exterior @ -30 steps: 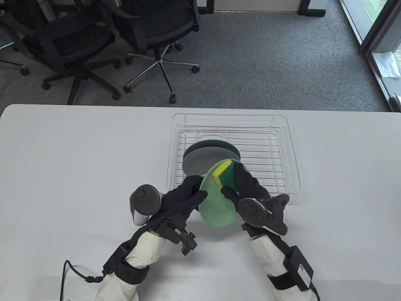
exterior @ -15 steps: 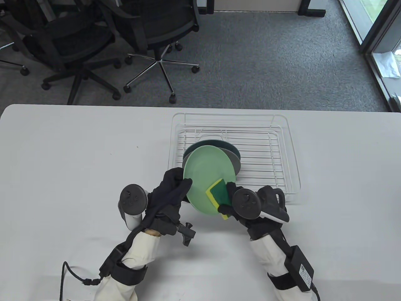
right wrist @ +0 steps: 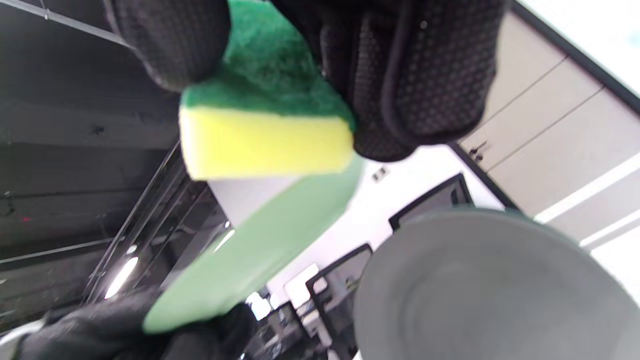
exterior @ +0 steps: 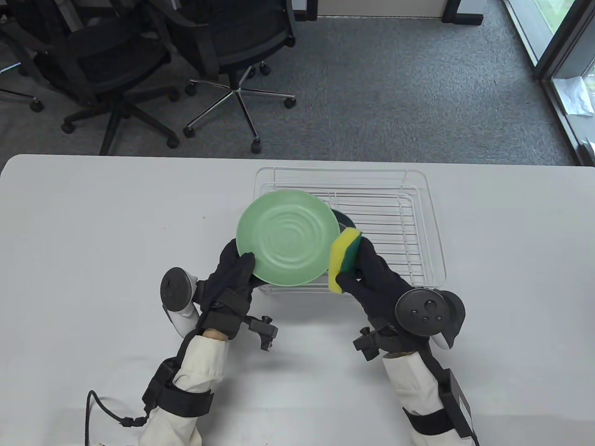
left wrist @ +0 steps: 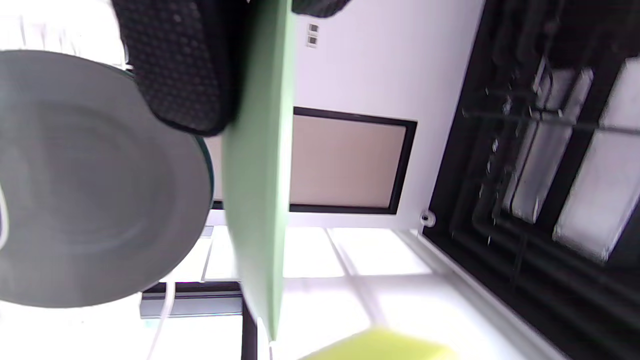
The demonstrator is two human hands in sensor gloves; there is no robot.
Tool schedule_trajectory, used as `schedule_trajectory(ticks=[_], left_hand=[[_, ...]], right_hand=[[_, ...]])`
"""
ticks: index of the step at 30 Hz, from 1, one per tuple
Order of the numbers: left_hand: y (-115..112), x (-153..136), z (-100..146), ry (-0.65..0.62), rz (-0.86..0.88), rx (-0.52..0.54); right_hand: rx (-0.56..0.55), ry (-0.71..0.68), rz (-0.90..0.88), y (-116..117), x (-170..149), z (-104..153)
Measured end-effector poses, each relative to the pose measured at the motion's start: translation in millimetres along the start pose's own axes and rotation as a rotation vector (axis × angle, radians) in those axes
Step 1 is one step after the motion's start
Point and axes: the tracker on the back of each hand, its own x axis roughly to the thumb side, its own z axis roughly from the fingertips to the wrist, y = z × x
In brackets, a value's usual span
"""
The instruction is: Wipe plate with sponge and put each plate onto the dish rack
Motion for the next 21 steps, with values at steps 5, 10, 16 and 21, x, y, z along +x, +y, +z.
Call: schedule_trajectory(ticks=[5,10,16,21], left_hand=[[4,2,0,0.021,0.119,0.003],[-6,0,2,0.042,0.16,-0.062],[-14,-11,0,0.131,0.05,-0.147],[-19,-15,-1,0.149,-0.063,-0.174]], right_hand=[[0.024,0.0,-0.03,8,2,0],[0.029,-0.039,-0.109,24,8,3],[-0.02,-0.03,-0.236,27,5,5],[-0.052,0.003,-0.383,22,-2,5]])
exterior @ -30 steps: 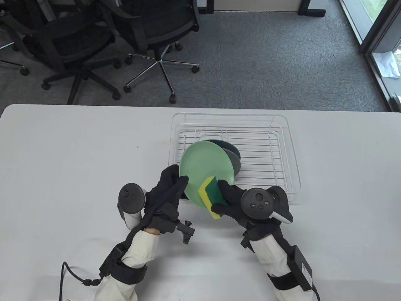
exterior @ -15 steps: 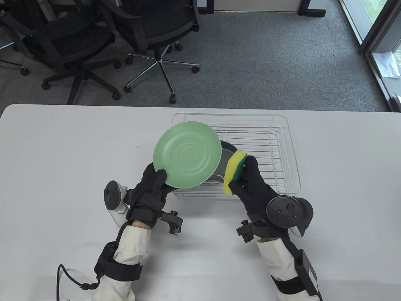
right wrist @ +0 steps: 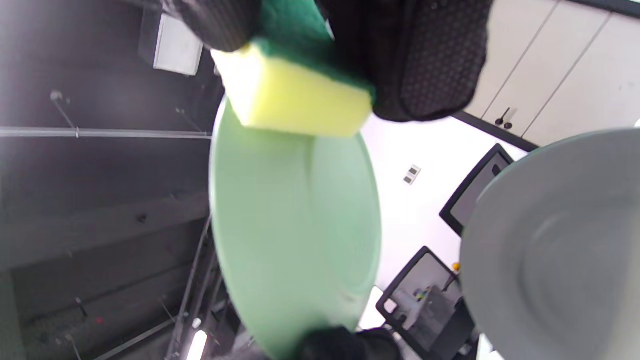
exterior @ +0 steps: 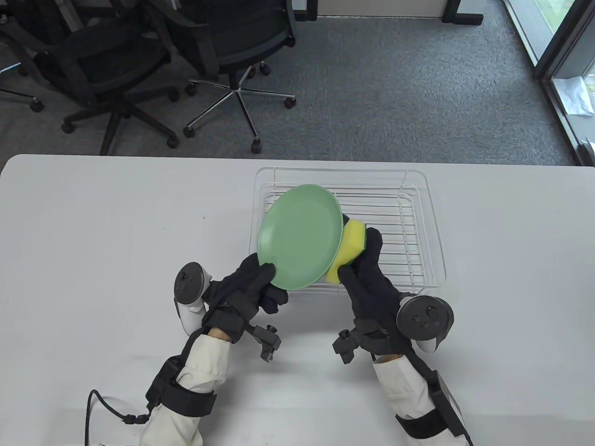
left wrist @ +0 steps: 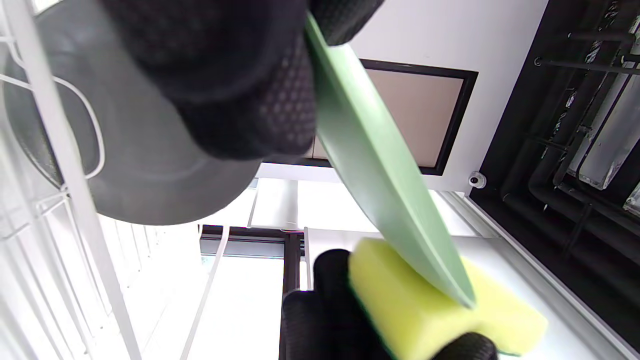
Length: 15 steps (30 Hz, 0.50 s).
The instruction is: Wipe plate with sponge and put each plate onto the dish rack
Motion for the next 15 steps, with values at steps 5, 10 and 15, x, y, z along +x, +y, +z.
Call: schedule_trajectory(ticks=[5,10,15], left_hand=[[-3,-4,-3,0.032,-0.049,-0.042],[-9,-7,-4,0.039,-0.117,-0.09],[-15,-8,-6,0.054,-0.177,-0.167]], right_hand=[[0.011,0.035,-0.15,-6,-6,-2],[0.005,0.064,-0.235,-13,-14,-3],[0.01,0.099,-0.293,-15,-21,-4]])
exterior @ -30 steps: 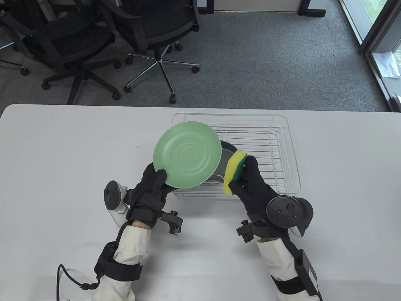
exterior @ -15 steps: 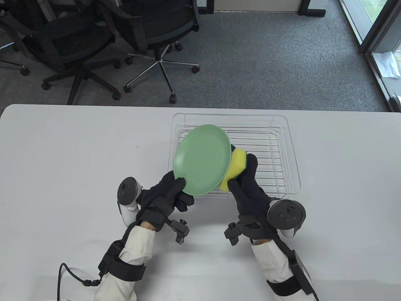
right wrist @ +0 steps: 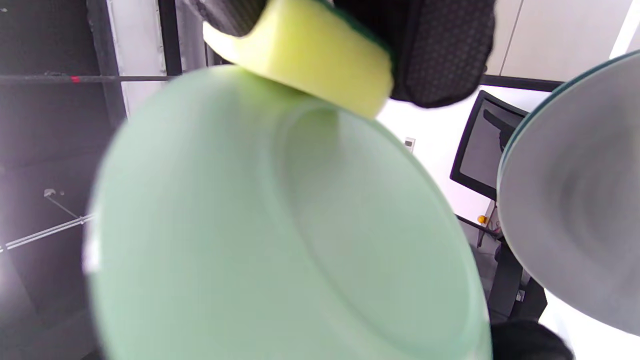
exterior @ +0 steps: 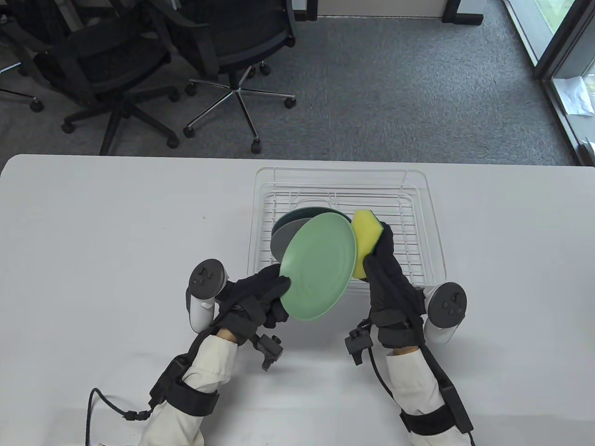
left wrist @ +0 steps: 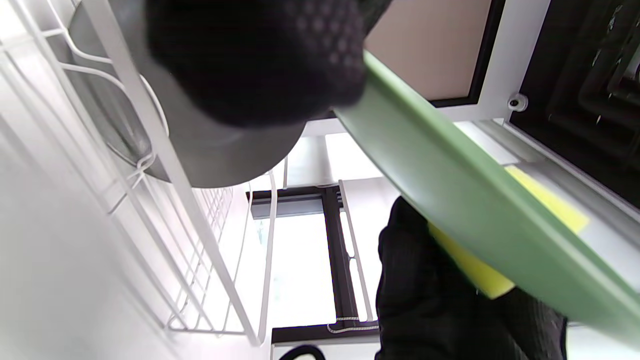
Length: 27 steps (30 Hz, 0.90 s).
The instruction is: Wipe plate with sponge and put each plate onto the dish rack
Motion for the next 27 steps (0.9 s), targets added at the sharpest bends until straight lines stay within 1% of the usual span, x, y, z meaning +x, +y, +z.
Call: schedule_trajectory(ticks=[4,10,14,17,23,25,27], left_hand=[[-4,0,-3,0.008,-0.025,-0.081],[-10,-2,-5,0.014,-0.016,-0.151],[-13,-5,-7,0.016,0.043,-0.212],[-14,-4,-7,0.009,0.099,-0.236],[-13,-1,-5,-0.022,0.228,-0.23],[-11,-1,-4,-0.02,0.25,-0.204],[-10,-1,-3,-0.02,0.261,-0.156]], right_hand=[[0.016,0.003,-0.019,2,-5,-1],[0.046,0.025,0.001,9,-11,-1],[0.098,0.057,0.044,22,-19,0],[0.139,0.06,0.066,32,-22,1],[0.214,0.054,0.154,52,-26,5],[0.223,0.036,0.192,57,-22,6],[0.226,-0.017,0.262,60,-16,8]])
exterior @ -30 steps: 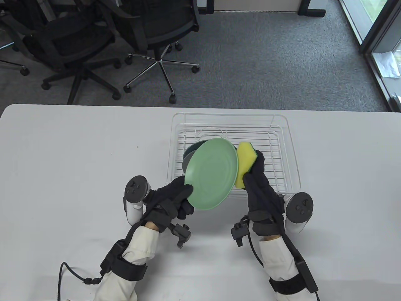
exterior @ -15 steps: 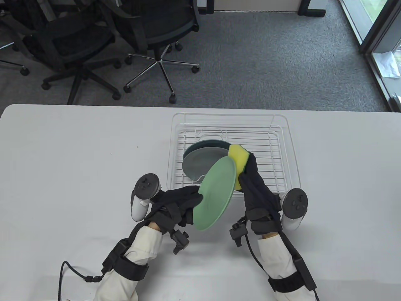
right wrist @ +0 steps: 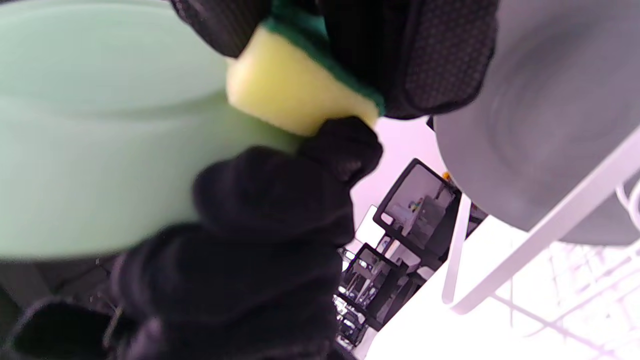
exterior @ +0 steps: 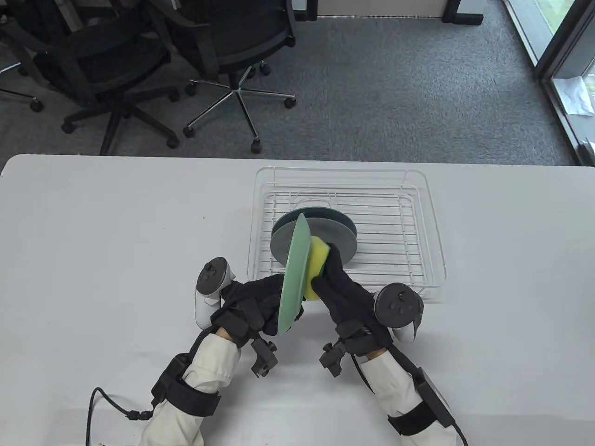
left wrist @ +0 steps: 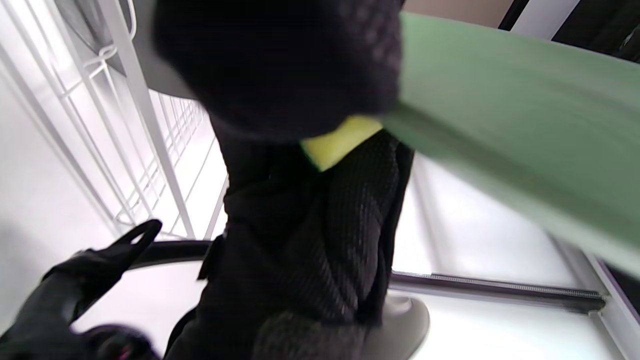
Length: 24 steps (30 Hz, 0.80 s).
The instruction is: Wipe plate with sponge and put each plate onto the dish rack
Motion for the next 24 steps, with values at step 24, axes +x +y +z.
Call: schedule_trajectory(ticks=[24], left_hand=[[17,-9,2,0.023,-0.257,0.243]], right_hand=[[-0.258,-0.212,0.203,-29,60,18]])
